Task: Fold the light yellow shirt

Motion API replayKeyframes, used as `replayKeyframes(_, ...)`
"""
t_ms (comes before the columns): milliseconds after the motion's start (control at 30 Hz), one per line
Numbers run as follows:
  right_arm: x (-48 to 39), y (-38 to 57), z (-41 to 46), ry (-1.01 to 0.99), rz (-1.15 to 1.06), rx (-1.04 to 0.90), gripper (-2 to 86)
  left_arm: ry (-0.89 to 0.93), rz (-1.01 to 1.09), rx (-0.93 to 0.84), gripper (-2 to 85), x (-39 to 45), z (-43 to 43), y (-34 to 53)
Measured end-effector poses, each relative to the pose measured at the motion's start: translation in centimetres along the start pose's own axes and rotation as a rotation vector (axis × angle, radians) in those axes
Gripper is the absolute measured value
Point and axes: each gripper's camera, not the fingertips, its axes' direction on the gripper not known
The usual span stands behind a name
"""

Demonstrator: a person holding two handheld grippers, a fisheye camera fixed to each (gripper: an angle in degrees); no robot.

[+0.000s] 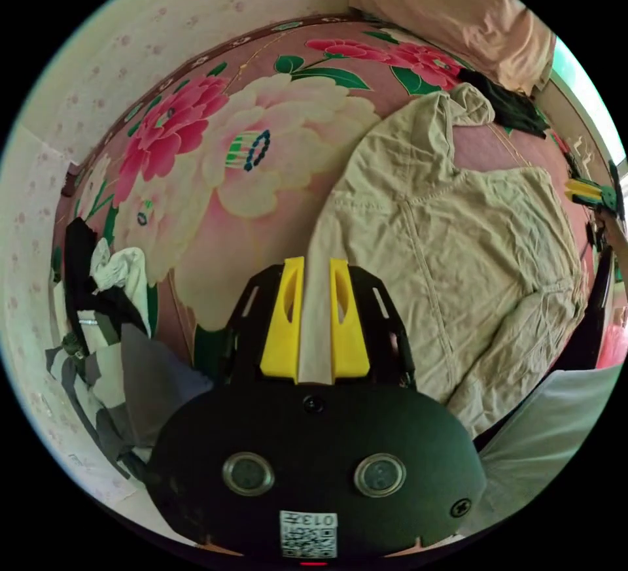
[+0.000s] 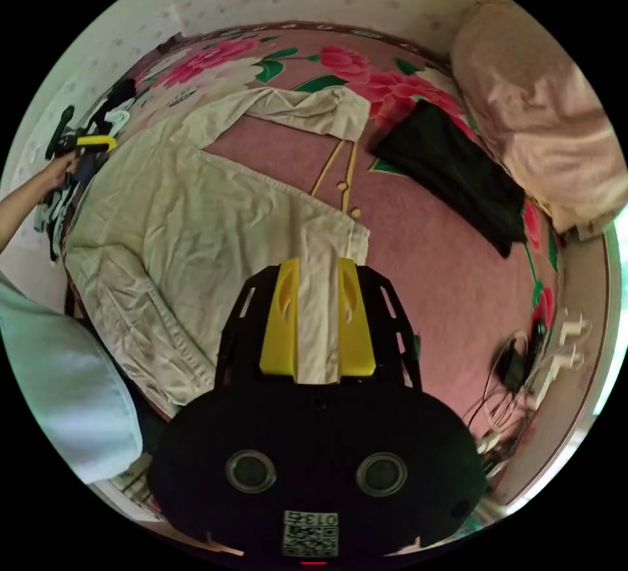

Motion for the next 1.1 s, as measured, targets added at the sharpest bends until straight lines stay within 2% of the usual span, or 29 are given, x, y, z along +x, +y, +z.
replayKeyframes(133,1.0,-9.3,4.6,-0.016,-0.228,-0.170,11.4,0.091,0.103,-0.028,7.8,-1.4,3.3,-5.4)
replayKeyframes(267,1.0,-13.7,8.9,-0.037,-0.408,-0.332,11.9,0.121,0.267,-0.147,9.1,-0.5,7.6,-8.0)
replayKeyframes(400,1.8,-15.9,9.1,-0.087,-0.384,-0.378,7.9,0.214,0.241,-0.158,8.9,-2.4,8.5,-8.6)
replayKeyframes(500,0.2,-16.6,9.2,-0.072,-0.430,-0.427,4.2,0.291,0.188,-0.194,2.9,-3.0,8.8,-8.7)
replayKeyframes(633,-3.2,-16.2,7.5,0.101,-0.475,-0.389,2.7,0.156,0.255,-0.127,1.0,-0.5,5.0,-7.9)
replayKeyframes(767,-5.9,-11.7,0.4,0.225,-0.430,-0.154,2.4,0.066,0.378,0.102,0.6,1.8,-3.0,-2.4)
replayKeyframes(833,-7.9,-8.1,-2.3,0.290,-0.418,-0.071,2.4,0.005,0.440,0.142,0.5,3.4,-5.5,0.9)
replayKeyframes(967,-14.0,0.7,-5.2,0.434,-0.350,-0.013,2.5,-0.118,0.529,0.171,0.5,8.4,-8.5,9.0)
replayKeyframes(1100,-19.0,6.8,-4.0,0.512,-0.292,-0.034,2.7,-0.243,0.630,0.128,0.6,12.9,-7.0,15.0)
